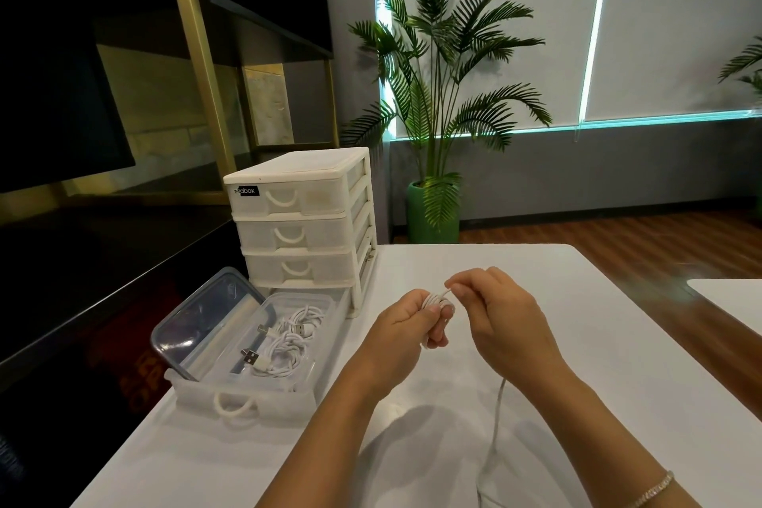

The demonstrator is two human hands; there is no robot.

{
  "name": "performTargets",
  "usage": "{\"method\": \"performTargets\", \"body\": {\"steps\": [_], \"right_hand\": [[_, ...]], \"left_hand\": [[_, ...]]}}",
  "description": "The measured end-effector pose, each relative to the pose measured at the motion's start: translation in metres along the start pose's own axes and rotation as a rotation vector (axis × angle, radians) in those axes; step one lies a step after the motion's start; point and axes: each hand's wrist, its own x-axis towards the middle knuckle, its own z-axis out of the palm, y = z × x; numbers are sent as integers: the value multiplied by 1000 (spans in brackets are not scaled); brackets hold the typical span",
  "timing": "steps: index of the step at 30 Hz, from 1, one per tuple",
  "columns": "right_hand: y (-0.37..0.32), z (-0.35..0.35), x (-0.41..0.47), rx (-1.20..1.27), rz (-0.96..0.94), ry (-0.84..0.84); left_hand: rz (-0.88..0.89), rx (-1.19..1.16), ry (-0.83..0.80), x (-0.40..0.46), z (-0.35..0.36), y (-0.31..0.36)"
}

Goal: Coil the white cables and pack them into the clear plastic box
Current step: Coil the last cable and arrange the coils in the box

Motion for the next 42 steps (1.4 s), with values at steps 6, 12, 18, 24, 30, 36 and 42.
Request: {"method": "performTargets", "body": {"steps": [6,12,18,24,30,36,42], "right_hand": [[-4,-2,0,331,208,-101],[-12,3,-1,664,431,-150],[-16,6,-1,665,484,-139],[-15,10,-1,563,415,-69],[-14,9,0,547,405,-65],[-12,-1,-1,747,399,-262],[-10,-1,-3,736,387,-310]], "left_hand": [[-41,-208,-52,-2,0,1],[-32,-235,-63,-2,2,0],[11,-52,-22,-1,11,0],[95,87,117,1,21,-1],[164,241,238,1,25,1],[32,46,224,0,17,4],[-67,-51,195,3,16,-3]]}}
